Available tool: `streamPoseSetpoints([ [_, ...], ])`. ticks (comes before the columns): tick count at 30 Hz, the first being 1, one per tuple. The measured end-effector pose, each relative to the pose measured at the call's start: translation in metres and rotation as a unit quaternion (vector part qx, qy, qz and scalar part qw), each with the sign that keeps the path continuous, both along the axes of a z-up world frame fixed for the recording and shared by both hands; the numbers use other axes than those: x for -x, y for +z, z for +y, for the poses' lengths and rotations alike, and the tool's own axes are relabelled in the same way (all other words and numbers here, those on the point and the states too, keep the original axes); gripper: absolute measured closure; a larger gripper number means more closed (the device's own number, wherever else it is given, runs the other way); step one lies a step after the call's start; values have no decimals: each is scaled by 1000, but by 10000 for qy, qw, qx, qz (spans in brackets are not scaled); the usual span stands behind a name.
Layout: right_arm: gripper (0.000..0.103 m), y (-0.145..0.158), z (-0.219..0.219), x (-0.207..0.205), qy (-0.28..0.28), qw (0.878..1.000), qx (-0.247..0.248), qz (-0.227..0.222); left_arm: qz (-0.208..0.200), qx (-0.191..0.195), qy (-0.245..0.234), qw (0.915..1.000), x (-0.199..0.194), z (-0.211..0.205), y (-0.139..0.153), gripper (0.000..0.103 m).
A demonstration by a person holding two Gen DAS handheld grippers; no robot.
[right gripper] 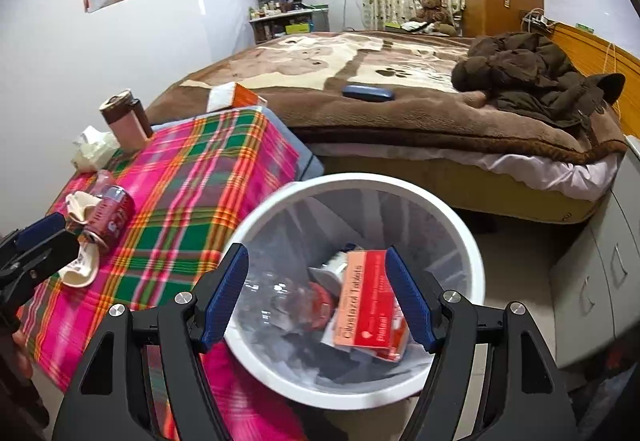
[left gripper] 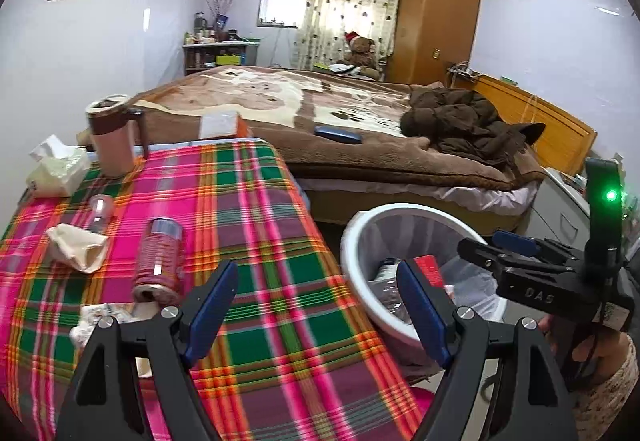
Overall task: Collect trash
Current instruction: 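Move both tools back over the table toward the can and paper cup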
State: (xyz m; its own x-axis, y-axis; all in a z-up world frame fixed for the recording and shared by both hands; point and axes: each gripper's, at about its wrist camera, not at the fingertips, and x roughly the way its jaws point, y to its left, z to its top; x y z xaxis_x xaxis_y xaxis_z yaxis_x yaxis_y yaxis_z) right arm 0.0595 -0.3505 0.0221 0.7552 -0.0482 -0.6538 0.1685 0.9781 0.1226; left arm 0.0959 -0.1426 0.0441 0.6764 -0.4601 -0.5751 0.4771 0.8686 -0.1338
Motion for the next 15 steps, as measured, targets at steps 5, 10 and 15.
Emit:
streamPoseSetpoints([
  [5, 30, 1, 19, -7, 174, 9998, -57, -86, -127, -139, 360, 9992, 1, 27, -2, 19],
  [10, 31, -1, 41, -17, 420, 9990, -75, -109, -255, -260, 753, 9965, -1, 54, -5, 18],
  [15, 30, 1, 61, -26, 661, 9975, -169, -200, -181, -219, 1021, 9944, -6, 81, -9, 17],
])
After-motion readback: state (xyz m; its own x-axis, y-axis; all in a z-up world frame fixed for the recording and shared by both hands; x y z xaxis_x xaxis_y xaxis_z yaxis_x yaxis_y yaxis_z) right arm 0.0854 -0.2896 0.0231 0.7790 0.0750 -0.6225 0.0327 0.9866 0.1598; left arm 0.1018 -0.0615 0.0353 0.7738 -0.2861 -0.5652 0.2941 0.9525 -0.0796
